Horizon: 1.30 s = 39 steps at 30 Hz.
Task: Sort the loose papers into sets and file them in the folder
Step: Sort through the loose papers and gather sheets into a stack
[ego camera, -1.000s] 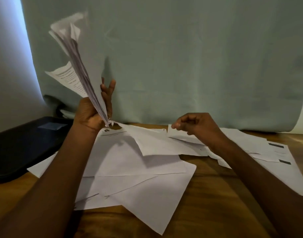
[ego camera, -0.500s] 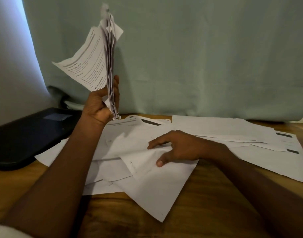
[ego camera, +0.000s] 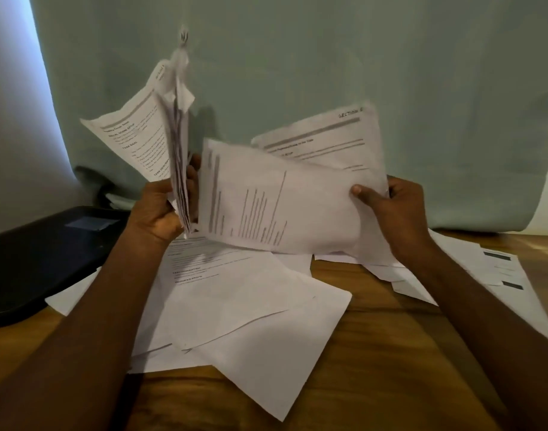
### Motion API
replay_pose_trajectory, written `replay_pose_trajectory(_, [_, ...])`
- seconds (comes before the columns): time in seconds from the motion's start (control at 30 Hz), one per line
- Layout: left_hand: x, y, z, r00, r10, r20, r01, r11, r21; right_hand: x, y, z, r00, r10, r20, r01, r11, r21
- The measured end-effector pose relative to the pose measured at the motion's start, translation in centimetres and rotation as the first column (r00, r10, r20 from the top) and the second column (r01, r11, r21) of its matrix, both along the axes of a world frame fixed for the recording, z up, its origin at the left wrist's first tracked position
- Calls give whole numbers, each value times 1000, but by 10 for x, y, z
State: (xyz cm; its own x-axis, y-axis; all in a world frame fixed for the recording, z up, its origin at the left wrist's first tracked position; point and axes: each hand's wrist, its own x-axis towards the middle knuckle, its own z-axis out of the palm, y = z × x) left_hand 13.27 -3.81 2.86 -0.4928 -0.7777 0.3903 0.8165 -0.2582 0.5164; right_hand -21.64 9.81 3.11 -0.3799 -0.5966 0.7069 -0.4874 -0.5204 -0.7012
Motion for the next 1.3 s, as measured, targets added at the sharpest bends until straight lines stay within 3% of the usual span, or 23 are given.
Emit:
replay_pose_trajectory(0.1, [-9, 6, -3, 999, -32, -17, 33, 999, 42, -3, 3, 0, 987, 111, 114, -125, 984, 127])
replay_pose_trajectory(0.23, [-22, 14, -1, 967, 236, 95, -239, 971, 20, 2, 0, -7, 977, 181, 112, -203, 952, 228])
replay_pose_trajectory(0.4, [-17, 7, -1, 984, 164, 65, -162, 986, -46, 6, -3, -6, 964, 187, 189, -235, 932, 275])
replay_pose_trajectory(0.53, [-17, 6, -2, 978, 199, 61, -195, 979, -68, 8, -3, -3, 963, 160, 217, -224, 922, 315])
replay_pose_trajectory(0.73, [-20, 5, -2, 937, 323, 134, -320, 946, -41, 0, -9, -4, 920, 86, 382, -246, 886, 393])
replay_pose_trajectory(0.83, [-16, -2, -4, 929, 339, 149, -342, 940, -11, -7, -8, -6, 832, 86, 548, -335, 865, 374])
replay_pose_trajectory(0.93, [-13, -4, -3, 948, 282, 147, -283, 959, -15, -15, -4, -3, 666, 99, 740, -491, 805, 334])
replay_pose_trajectory(1.0, [-10, -8, -4, 970, 231, 79, -233, 972, 21, -20, -2, 0, 547, 101, 831, -545, 796, 263])
replay_pose_trajectory(1.03, [-9, -9, -5, 978, 202, 42, -203, 979, 25, -22, -2, 0, 532, 82, 843, -538, 802, 261])
replay_pose_trajectory(1.17, [-15, 7, -2, 992, 122, 11, -122, 992, 32, -31, -7, -5, 639, -40, 768, -437, 803, 406])
replay_pose_trajectory(1.23, [-19, 14, -1, 986, 166, 28, -167, 985, 35, -31, -7, -9, 728, -79, 681, -371, 789, 489])
replay_pose_trajectory(1.3, [-18, 8, -3, 981, 193, 30, -193, 981, -6, -32, -6, -12, 750, -94, 655, -343, 792, 506])
